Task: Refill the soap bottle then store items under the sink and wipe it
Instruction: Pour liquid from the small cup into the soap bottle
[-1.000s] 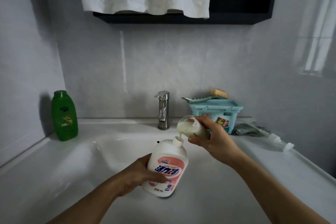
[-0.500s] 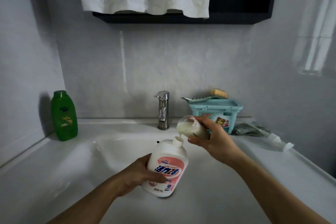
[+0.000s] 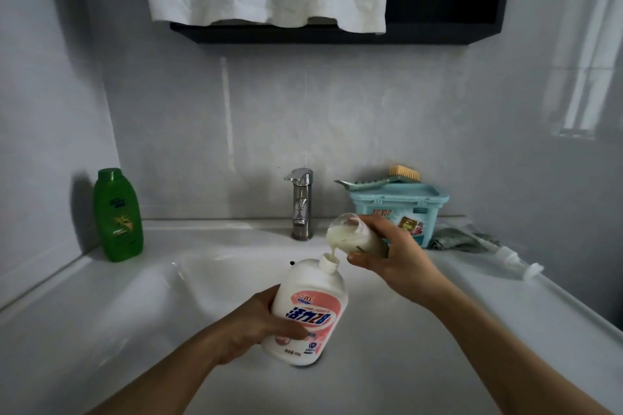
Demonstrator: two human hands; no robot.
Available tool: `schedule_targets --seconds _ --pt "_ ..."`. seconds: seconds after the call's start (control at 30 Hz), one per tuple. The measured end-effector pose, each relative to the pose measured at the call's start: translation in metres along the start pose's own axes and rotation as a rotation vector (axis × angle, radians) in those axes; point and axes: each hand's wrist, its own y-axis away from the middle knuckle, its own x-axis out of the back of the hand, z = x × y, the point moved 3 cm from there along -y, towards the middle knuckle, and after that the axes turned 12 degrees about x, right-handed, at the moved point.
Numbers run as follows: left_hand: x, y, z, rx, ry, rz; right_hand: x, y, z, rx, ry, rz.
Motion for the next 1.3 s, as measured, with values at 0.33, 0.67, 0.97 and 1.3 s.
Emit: schedule_targets --seconds 0.33,0.67,0.97,1.3 --pt "-0.0004 0.0004 0.0011 0.009 0.005 0.0 -0.0008 -0.0006 0.0029 -0.009 -0.017 -0.001" --pt "-0.0002 -0.0001 0.0006 -0.001 -0.001 -0.009 0.0002 -0.0006 0.0018 0.0 0.006 -0.001" --pt "0.0015 -0.0024 -0.0016 -0.01 -0.003 -0.007 -0.0003 -0.0005 0.0028 0.002 -0.011 0.006" --pt "0.0008 -0.0014 -0.0005 -0.003 0.004 -0.006 -0.0001 -0.0006 0.0022 0.001 0.007 0.001"
